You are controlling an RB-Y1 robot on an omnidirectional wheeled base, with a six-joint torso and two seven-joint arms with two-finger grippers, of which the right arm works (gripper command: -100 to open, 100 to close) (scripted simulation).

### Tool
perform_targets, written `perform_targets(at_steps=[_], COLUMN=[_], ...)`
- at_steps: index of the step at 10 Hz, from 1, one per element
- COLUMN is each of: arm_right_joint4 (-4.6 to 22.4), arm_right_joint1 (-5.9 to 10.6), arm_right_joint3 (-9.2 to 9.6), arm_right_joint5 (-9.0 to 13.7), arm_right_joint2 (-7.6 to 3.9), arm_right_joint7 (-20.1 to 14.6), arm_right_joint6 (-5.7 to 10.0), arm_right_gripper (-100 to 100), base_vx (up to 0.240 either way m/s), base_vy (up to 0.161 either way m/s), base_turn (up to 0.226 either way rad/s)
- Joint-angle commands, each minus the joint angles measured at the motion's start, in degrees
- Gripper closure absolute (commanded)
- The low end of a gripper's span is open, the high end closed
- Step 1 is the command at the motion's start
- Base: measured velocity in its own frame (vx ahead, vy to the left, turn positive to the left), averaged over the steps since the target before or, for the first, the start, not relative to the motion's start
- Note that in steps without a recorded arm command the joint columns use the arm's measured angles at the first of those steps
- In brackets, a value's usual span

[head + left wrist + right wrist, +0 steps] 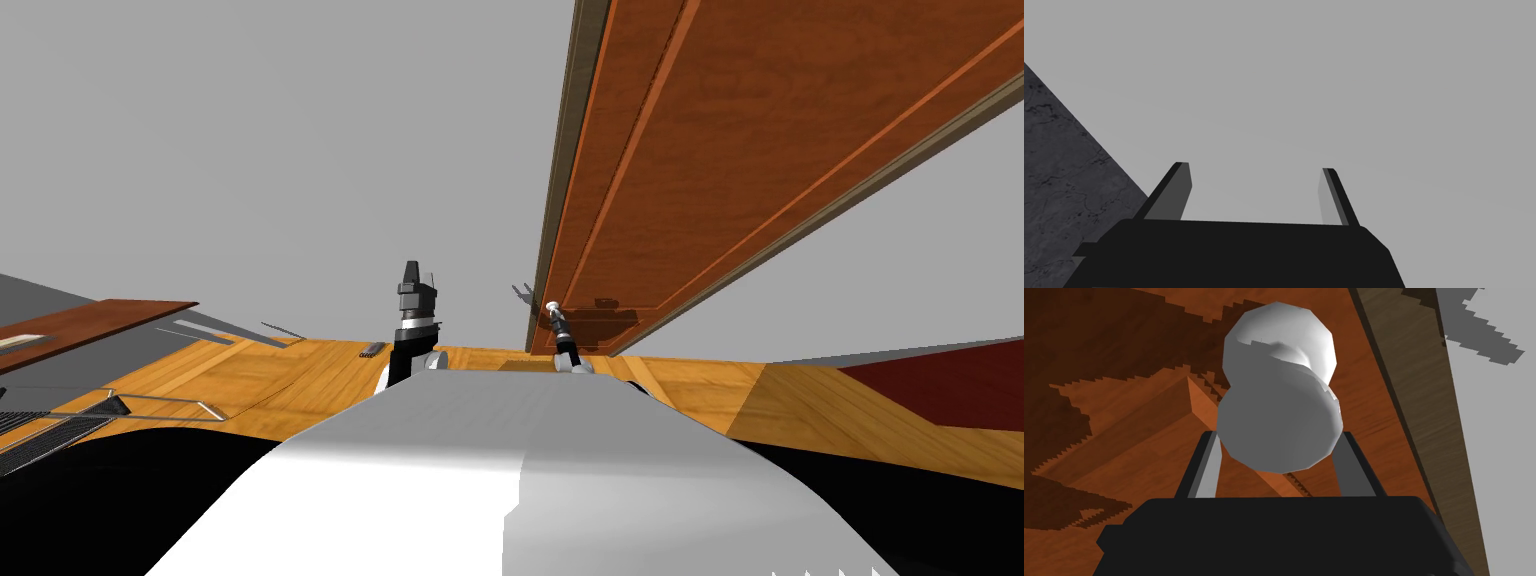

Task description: Pull the door open

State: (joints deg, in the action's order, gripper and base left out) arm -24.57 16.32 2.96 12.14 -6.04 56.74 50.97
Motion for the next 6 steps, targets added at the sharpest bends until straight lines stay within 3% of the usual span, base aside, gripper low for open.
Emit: perform_targets(at_steps=[1,6], arm_right_joint4=[1.91,1.39], arm_right_joint1=[0.50,-0.02], arm_right_joint3=[0.64,0.68], arm_right_joint5=[-0.25,0.76], arm_right_joint2=[0.87,0.21], arm_right_joint7=[-0.94,-7.90], arm_right_joint6=[0.73,0.63], arm_right_gripper=[100,100], base_vx=[-0.008,-0.017], base_vy=[0.000,0.001], base_turn=[-0.002,0.055])
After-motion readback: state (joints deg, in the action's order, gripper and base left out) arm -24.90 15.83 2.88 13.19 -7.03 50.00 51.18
